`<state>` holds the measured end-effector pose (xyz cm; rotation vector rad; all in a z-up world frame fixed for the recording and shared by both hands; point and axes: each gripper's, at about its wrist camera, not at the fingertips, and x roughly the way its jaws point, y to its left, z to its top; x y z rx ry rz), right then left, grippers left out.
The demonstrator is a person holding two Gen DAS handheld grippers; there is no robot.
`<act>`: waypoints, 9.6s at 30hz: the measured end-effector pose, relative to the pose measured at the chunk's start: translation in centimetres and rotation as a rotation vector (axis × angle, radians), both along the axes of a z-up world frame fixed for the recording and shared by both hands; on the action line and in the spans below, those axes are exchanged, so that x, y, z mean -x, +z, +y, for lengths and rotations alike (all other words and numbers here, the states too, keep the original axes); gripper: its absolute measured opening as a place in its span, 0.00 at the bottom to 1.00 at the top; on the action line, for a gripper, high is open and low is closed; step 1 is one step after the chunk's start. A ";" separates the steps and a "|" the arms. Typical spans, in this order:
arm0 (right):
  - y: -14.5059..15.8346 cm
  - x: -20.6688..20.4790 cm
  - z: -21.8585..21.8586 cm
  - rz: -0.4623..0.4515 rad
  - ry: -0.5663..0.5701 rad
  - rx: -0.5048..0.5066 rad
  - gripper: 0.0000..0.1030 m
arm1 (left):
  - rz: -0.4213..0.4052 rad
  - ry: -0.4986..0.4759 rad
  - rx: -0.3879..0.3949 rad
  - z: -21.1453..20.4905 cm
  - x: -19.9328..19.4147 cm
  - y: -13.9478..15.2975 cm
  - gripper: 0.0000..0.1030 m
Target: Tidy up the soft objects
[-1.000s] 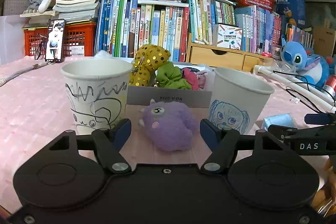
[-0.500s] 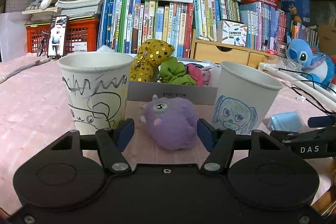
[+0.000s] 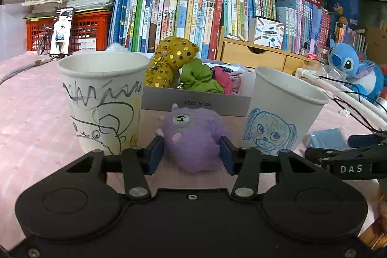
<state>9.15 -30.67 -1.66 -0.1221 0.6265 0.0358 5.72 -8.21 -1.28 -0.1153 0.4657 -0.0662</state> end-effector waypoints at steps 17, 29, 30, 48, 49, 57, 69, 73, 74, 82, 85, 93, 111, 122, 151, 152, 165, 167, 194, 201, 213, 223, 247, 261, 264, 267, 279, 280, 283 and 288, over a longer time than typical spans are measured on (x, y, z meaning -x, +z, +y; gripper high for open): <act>0.3 0.4 0.4 -0.007 0.018 0.000 0.84 | -0.017 0.008 0.004 0.5 0.7 0.7 0.40; 0.8 1.0 0.4 -0.017 0.019 -0.007 0.84 | -0.036 0.009 -0.021 0.5 1.8 0.8 0.51; 0.7 1.0 0.4 -0.016 0.016 -0.009 0.84 | -0.035 0.008 -0.020 0.4 1.7 0.8 0.53; 0.2 0.4 0.4 -0.008 0.026 -0.015 0.82 | -0.070 0.011 -0.107 -0.6 1.2 0.7 0.33; 0.3 0.4 0.4 -0.010 0.027 -0.016 0.81 | -0.074 0.000 -0.104 -0.5 1.4 0.9 0.33; 1.2 0.8 0.3 -0.034 0.025 -0.039 0.68 | -0.105 -0.044 -0.104 -0.8 2.7 2.1 0.33; 1.0 -1.3 -0.9 -0.016 0.015 -0.029 1.00 | -0.132 -0.035 -0.104 -0.3 3.0 3.2 0.33; 0.5 -2.3 -1.6 0.037 0.025 -0.077 0.99 | -0.137 -0.035 -0.105 -0.3 2.8 3.4 0.33; 0.4 -2.4 -1.6 0.043 0.032 -0.074 0.97 | -0.139 -0.036 -0.105 -0.3 2.8 3.5 0.33; 0.6 -1.6 -1.0 0.035 0.057 -0.063 0.78 | -0.168 -0.044 -0.098 -0.3 2.8 4.4 0.33; 1.1 -1.5 -1.1 0.020 0.051 -0.065 0.77 | -0.185 -0.047 -0.095 -0.3 2.9 5.0 0.33; 3.0 -1.1 -1.9 -0.033 0.028 -0.078 0.76 | -0.196 -0.061 -0.080 0.0 2.5 6.5 0.33; 8.2 -1.7 -1.0 -0.123 0.098 -0.174 0.76 | -0.174 -0.105 -0.051 1.6 -1.4 11.5 0.33; 10.4 -3.5 1.2 -0.138 0.162 -0.213 0.76 | -0.146 -0.133 -0.046 3.8 -4.7 15.1 0.33; 10.9 -11.3 4.4 0.021 0.185 -0.323 0.76 | 0.098 -0.154 -0.115 5.4 -15.4 15.9 0.33; 10.8 -11.5 4.6 0.029 0.185 -0.325 0.76 | 0.107 -0.153 -0.113 5.4 -15.7 15.8 0.33; 10.0 -16.2 6.9 0.143 0.176 -0.330 0.77 | 0.214 -0.127 -0.078 7.4 -21.2 14.9 0.33; 9.9 -16.9 7.6 0.153 0.171 -0.313 0.77 | 0.215 -0.122 -0.066 7.8 -22.0 14.8 0.33; 7.2 -26.8 11.8 0.308 0.075 -0.261 0.77 | 0.351 0.006 0.064 11.8 -29.6 10.7 0.33; 5.3 -28.4 12.4 0.358 0.063 -0.245 0.77 | 0.379 0.003 0.047 11.9 -30.1 9.2 0.33; 4.2 -29.0 13.1 0.388 0.095 -0.210 0.78 | 0.398 -0.013 0.060 12.2 -30.5 8.0 0.34; 3.9 -28.9 13.4 0.404 0.127 -0.171 0.81 | 0.404 -0.017 0.069 12.4 -30.5 7.5 0.35; 6.2 -26.0 11.6 0.338 0.145 -0.273 0.91 | 0.351 -0.058 0.046 11.7 -27.6 9.9 0.76; 10.1 -20.1 10.6 0.168 0.217 -0.265 0.95 | 0.239 -0.079 0.019 11.5 -22.6 13.0 0.83; 10.9 -18.5 10.3 0.129 0.224 -0.266 0.95 | 0.216 -0.080 0.020 11.5 -21.3 13.6 0.83; 11.6 -16.9 10.1 0.091 0.231 -0.274 0.96 | 0.182 -0.086 0.003 11.3 -19.8 14.2 0.84; 13.4 -9.7 9.4 -0.081 0.268 -0.248 0.99 | 0.088 -0.135 -0.052 10.2 -13.3 15.7 0.88; 13.4 -9.1 9.4 -0.093 0.270 -0.242 0.99 | 0.082 -0.140 -0.055 10.0 -12.8 15.7 0.88; 13.6 -7.4 9.2 -0.134 0.273 -0.227 1.00 | 0.061 -0.158 -0.062 9.6 -11.3 15.6 0.88; 13.8 -5.1 8.7 -0.183 0.278 -0.214 1.00 | 0.038 -0.168 -0.069 9.3 -9.0 15.3 0.89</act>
